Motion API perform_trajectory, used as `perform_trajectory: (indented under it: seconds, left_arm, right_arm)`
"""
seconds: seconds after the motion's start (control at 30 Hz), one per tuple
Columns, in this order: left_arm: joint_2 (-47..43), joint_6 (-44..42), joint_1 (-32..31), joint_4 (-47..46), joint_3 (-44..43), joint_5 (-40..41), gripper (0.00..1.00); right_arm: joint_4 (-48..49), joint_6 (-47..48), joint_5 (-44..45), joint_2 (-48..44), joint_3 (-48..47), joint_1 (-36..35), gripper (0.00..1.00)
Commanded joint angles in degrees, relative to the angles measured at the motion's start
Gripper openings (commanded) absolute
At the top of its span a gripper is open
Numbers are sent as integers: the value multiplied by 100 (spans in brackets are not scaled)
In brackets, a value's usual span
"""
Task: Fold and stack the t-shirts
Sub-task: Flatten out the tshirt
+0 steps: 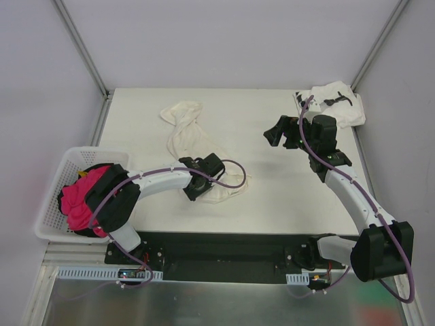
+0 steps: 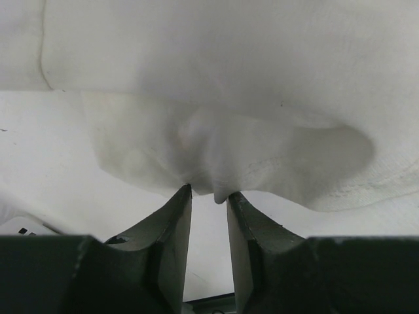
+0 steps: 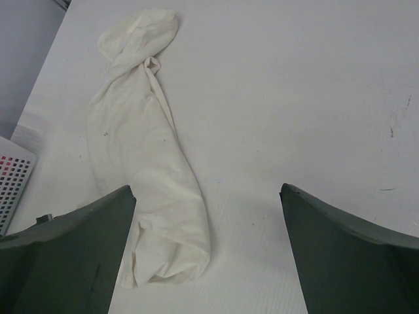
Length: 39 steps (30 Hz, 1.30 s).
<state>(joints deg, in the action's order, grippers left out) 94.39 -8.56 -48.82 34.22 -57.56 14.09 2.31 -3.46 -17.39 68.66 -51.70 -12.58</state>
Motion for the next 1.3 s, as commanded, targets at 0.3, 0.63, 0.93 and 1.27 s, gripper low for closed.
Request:
perform_trajectory:
  seconds: [0.3,0.63,0.93,1.27]
  left_arm:
    - [194,-155,-58,-20,-238,279,32]
    - [238,-146,-58,-12,-326,305,12]
    - [141,-111,-128,6,-510,436,0]
    - [404,-216,-409,296,-1433,806,0]
  right_arm:
    - [314,-66,-151,94,20,36,95]
    - [332,-40,-142,121,11,36,95]
    - [358,-67,-169,182,-15,45,95]
    - [358,-58,-151,209,-6,45,95]
